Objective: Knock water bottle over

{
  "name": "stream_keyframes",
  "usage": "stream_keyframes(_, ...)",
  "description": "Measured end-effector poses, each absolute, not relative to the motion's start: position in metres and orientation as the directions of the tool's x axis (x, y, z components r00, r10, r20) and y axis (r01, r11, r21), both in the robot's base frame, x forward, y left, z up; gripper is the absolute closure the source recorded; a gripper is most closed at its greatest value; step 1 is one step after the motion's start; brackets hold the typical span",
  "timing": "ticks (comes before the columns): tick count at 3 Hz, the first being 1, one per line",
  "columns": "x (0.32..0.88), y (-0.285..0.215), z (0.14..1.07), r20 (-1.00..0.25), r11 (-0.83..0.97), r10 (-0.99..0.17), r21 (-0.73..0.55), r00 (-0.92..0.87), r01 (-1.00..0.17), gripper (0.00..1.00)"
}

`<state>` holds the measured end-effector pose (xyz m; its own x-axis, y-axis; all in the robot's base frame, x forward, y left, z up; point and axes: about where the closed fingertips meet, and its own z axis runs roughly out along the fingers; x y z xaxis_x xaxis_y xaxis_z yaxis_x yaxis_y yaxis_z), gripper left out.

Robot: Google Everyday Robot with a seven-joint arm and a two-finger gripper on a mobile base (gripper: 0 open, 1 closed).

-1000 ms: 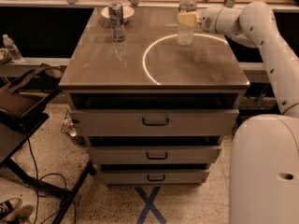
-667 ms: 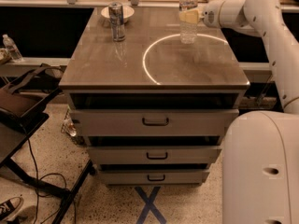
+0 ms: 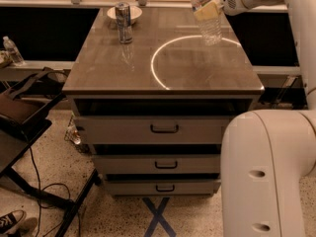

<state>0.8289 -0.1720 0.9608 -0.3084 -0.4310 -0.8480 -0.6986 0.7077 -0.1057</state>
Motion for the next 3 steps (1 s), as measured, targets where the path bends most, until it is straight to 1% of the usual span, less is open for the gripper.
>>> stream_keyframes(1,0.803,-0.175,0.953,-0.742,0.655,-0.572,-0.158,-0.349,-0.739,1.00)
stream_keyframes(2,0.786,-0.167,0.939,-0.634,0.576,-0.690,-0.190,-0.349,-0.795,1.00)
stream_keyframes(3,0.778,-0.140,0.902,-0.519,0.460,-0.793,-0.168,-0.318,-0.872,1.00)
